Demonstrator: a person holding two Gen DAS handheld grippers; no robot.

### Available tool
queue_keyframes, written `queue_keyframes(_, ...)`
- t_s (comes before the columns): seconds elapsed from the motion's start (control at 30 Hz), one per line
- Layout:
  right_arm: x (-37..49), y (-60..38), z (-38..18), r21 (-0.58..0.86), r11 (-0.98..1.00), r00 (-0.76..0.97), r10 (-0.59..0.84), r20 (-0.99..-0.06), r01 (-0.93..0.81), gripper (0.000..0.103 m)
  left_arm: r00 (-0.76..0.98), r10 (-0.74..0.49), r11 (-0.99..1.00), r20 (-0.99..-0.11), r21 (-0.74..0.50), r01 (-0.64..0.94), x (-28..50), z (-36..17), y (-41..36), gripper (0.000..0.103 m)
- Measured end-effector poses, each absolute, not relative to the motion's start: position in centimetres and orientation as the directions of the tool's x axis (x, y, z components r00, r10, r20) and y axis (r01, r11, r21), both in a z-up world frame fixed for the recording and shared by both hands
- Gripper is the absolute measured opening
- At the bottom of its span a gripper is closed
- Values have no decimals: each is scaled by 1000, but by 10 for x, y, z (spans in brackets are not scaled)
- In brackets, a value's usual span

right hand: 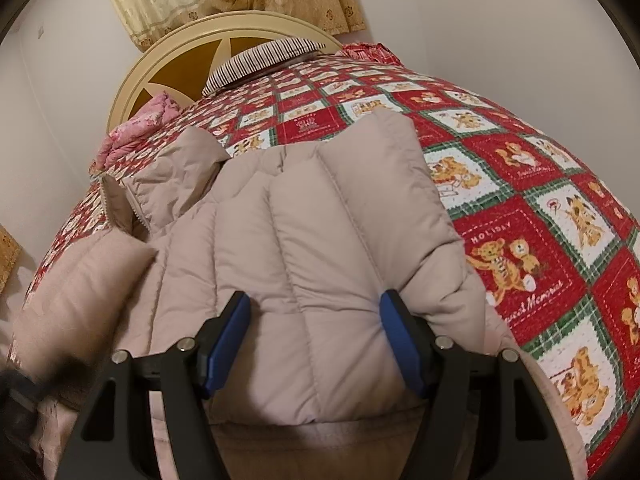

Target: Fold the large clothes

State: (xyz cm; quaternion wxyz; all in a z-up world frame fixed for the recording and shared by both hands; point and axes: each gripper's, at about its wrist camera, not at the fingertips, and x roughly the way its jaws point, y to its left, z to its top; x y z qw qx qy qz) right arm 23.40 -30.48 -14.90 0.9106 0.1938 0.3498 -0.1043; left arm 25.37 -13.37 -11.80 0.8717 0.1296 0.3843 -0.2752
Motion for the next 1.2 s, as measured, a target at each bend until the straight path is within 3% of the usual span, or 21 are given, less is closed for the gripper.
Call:
queue_keyframes(0.1, 234, -306, -149, 294, 901, 739, -43, -672, 320, 72, 516, -380, 805, -767, 0, 593, 250, -117, -131, 23)
queue_keyframes(0.17, 234, -307, -149, 301, 899, 741, -38, -670, 318, 72, 469, -407, 763, -784, -10, 646, 241, -117, -131, 56)
queue_keyframes(0.2, 234, -307, -149, 303, 899, 742, -36, -670, 317, 72, 465, -407, 749, -786, 4, 662, 234, -116, -130, 61)
queue_keyframes(0.4, 234, -307, -149, 304, 898, 742, -36, -670, 318, 72, 576, -340, 699, -744, 210, 683, 181, -108, -105, 62)
queue_keyframes(0.47, 234, -308, -150, 302, 899, 741, -37, -671, 318, 72, 611, -338, 717, -716, 225, 660, 173, -102, -86, 62)
queue_keyframes(0.63, 235, -304, -145, 265, 905, 718, -59, -694, 331, 72, 677, -331, 886, -658, 31, 463, 198, -81, -9, 62)
queue_keyframes(0.7, 228, -293, -130, 215, 913, 718, -111, -687, 347, 73, 720, -249, 956, -648, -45, 290, 223, -76, 26, 62)
queue_keyframes(0.77, 208, -273, -105, 228, 927, 792, -105, -602, 297, 74, 737, -128, 992, -664, -91, 91, 251, -80, 59, 62)
queue_keyframes(0.87, 199, -223, -75, 221, 968, 848, 18, -530, 118, 87, 670, 3, 988, -742, -100, -115, 290, -106, 87, 62)
queue_keyframes(0.93, 200, -182, -62, 170, 985, 851, 98, -517, -10, 95, 645, -16, 980, -764, -141, -143, 298, -127, 93, 62)
queue_keyframes(1.07, 216, -117, -64, 66, 989, 828, 145, -541, -130, 96, 654, -43, 972, -756, -184, -148, 288, -146, 98, 73)
queue_keyframes(1.13, 229, -97, -77, 23, 988, 801, 135, -583, -150, 93, 653, -45, 968, -756, -195, -159, 287, -147, 102, 77)
queue_keyframes(1.2, 243, -82, -93, -27, 988, 770, 102, -629, -153, 83, 659, -65, 963, -750, -221, -157, 286, -148, 106, 77)
